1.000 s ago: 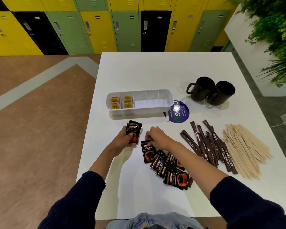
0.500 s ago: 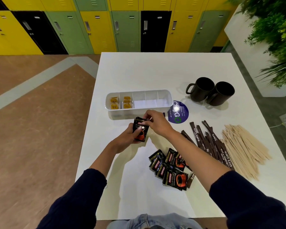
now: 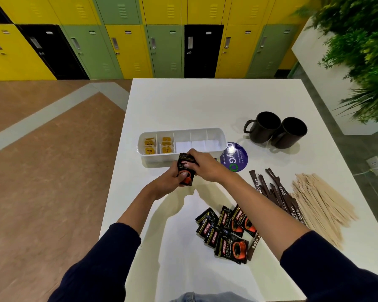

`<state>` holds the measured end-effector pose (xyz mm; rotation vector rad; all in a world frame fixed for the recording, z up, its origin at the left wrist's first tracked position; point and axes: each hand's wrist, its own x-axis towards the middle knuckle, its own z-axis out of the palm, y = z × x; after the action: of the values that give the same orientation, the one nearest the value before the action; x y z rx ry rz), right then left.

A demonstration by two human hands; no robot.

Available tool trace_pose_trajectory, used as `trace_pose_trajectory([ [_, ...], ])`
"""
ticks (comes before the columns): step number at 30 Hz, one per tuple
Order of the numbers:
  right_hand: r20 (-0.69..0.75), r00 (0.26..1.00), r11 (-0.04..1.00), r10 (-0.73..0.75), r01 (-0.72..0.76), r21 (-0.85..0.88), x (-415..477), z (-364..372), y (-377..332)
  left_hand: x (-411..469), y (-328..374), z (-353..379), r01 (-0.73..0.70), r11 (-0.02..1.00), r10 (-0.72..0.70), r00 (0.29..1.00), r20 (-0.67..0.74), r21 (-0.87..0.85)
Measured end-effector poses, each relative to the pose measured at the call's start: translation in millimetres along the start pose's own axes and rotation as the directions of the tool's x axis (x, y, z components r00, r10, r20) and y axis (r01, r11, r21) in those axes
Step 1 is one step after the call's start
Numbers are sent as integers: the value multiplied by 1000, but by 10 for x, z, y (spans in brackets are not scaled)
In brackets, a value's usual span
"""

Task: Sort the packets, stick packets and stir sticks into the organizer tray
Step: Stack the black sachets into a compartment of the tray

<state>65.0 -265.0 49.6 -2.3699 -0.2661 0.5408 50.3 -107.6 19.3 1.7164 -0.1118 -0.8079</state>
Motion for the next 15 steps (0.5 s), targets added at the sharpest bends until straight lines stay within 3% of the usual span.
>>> trace_pose_trajectory([
  [7, -105, 994, 999, -40, 43, 28, 217, -365, -108, 209, 344, -155, -73, 980, 100, 985, -140, 186],
  [11, -186, 981, 998, -52, 55, 11, 380, -564, -153, 337, 351, -254, -109, 905, 263, 903, -340, 411],
  [15, -299, 954, 1000, 6, -2, 12, 548, -616, -114, 330, 188, -343, -37, 832, 341, 821, -458, 553],
])
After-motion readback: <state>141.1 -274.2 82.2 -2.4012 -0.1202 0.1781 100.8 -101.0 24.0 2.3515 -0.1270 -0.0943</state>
